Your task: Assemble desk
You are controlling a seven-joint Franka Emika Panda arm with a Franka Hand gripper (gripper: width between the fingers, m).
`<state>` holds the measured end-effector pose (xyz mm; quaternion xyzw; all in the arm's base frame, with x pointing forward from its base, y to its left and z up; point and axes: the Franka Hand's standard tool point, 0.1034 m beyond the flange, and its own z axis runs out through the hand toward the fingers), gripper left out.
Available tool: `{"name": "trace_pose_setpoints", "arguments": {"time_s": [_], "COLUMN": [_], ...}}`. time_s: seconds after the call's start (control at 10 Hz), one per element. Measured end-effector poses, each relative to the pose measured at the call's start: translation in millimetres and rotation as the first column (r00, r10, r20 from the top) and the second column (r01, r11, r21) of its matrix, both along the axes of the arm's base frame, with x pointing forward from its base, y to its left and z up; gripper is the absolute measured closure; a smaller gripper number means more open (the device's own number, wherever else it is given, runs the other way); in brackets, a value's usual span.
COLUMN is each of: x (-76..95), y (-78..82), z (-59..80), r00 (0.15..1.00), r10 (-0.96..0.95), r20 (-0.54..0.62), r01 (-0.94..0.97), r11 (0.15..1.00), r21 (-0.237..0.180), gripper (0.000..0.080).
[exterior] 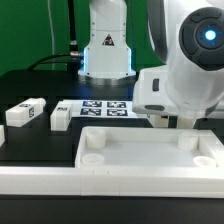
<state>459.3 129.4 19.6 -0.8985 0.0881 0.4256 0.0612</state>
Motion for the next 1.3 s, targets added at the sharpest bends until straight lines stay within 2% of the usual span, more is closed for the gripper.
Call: {"name": "trace_pose_setpoints", "arguments": {"time_s": [0.7,1.0,1.2,1.3], "x": [-22.7,-22.3,-21.9,-21.8], "y": [15.2,14.0,14.0,13.9], "z": [-14.7,-15.1,-14.9,-14.9], "r00": [0.999,0.999,0.999,0.999], "r10": [0.035,0.036,0.037,0.038], "r20": [-0.017,-0.015,-0.014,-0.014], "r01": [-0.035,-0.036,-0.037,-0.038], "r11": [0.999,0.999,0.999,0.999], "r21": [-0.007,-0.006,-0.005,-0.004], "gripper": [0.0151,0.0178,0.0513,0.0513]}}
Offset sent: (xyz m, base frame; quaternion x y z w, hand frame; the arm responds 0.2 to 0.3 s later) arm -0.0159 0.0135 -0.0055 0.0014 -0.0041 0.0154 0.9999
